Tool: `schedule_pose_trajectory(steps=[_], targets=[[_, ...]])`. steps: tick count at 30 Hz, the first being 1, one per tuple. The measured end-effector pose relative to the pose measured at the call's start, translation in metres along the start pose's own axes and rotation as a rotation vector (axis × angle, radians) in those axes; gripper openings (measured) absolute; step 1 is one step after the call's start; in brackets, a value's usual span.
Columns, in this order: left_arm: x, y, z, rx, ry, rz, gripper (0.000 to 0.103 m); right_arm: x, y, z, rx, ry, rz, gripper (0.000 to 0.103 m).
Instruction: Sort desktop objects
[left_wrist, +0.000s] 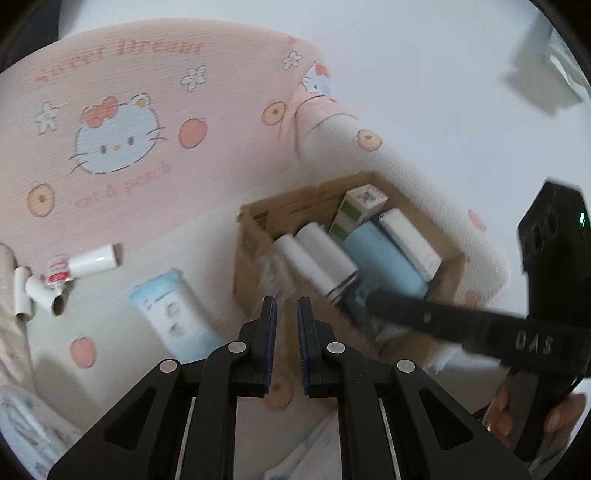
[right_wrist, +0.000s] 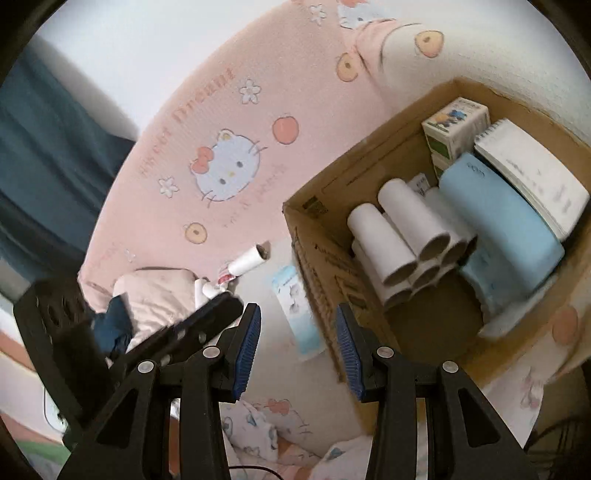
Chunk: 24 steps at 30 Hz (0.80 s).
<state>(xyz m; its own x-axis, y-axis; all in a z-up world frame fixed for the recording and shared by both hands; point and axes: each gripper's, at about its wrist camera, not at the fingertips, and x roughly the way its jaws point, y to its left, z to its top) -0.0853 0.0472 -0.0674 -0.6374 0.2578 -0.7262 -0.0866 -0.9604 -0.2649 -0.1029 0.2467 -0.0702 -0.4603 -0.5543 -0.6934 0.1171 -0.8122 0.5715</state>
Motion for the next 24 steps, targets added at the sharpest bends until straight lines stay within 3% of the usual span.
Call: schedule_pose_trajectory(steps=[4, 7, 10, 15, 20, 24], targets=[[-0.028, 0.003, -0.014, 0.054, -0.033, 0.060, 0.015, -0.007, 0.033, -0.009, -0.047, 0.017, -0.167, 0.039], [-0.046, 0.005, -0.018, 0.078, -0.058, 0.109, 0.025, -0.012, 0.056, -0.017, -0.063, 0.052, -0.276, 0.039], [-0.063, 0.005, -0.018, 0.081, -0.072, 0.101, 0.037, -0.011, 0.071, -0.024, -0.081, 0.071, -0.306, 0.041], [-0.083, -0.004, -0.012, 0.126, -0.064, 0.145, 0.056, -0.021, 0.098, -0.037, -0.203, 0.054, -0.383, 0.061], [-0.100, -0.011, -0.003, 0.127, -0.069, 0.155, 0.063, -0.049, 0.113, -0.042, -0.268, 0.009, -0.460, 0.071], [-0.105, -0.011, 0.005, 0.078, -0.010, 0.121, 0.065, -0.068, 0.117, -0.043, -0.300, -0.014, -0.520, 0.073]])
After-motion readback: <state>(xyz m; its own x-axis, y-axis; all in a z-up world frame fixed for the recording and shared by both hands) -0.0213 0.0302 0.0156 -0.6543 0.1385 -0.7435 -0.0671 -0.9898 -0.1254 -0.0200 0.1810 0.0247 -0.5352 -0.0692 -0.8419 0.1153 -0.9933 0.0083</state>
